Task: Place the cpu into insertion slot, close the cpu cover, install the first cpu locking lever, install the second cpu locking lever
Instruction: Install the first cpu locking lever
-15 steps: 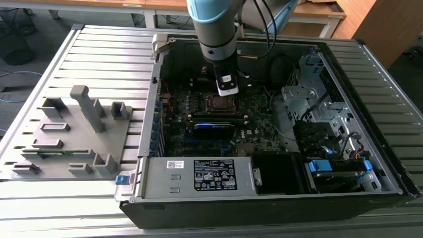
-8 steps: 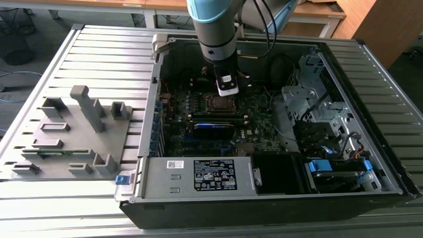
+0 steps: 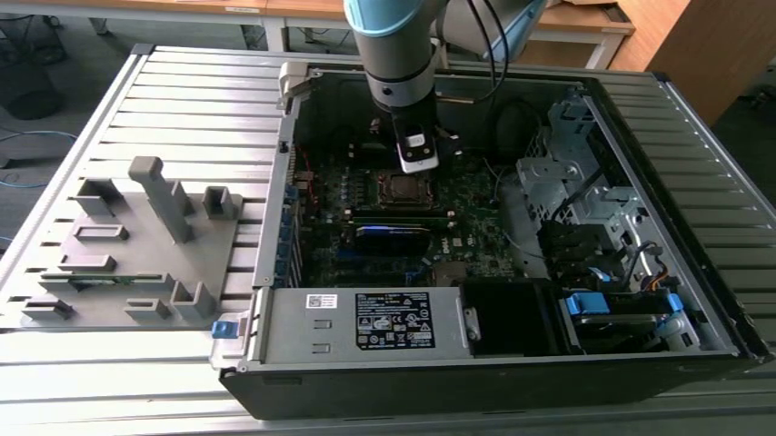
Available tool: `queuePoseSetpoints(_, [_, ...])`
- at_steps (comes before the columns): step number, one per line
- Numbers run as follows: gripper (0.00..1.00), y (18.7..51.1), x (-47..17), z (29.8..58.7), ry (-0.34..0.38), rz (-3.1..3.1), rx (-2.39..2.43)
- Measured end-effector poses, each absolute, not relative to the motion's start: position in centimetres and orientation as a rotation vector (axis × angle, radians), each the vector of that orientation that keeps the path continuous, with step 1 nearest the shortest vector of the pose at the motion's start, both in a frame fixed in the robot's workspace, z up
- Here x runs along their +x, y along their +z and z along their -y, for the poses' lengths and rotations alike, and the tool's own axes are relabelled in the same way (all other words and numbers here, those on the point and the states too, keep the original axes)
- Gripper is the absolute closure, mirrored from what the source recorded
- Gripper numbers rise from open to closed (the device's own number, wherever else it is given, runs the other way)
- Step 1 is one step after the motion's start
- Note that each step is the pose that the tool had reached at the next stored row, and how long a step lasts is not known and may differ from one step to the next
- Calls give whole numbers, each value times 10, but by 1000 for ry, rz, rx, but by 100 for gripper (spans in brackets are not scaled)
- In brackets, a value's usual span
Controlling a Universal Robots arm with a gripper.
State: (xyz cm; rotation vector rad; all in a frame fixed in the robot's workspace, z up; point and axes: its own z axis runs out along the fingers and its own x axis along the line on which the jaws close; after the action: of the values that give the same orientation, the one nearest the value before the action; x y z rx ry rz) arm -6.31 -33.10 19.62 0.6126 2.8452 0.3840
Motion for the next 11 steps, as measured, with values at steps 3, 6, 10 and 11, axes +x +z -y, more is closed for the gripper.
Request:
queuePoseSetpoints(3, [89,196,-63,329,384,-2845,613])
queuePoseSetpoints(6, [89,196,-63,327,385,-2845,613])
queuePoseSetpoints(10, [89,196,-64,326,385,-2844,615])
queuePoseSetpoints(11, [89,196,-65,325,385,-2844,617])
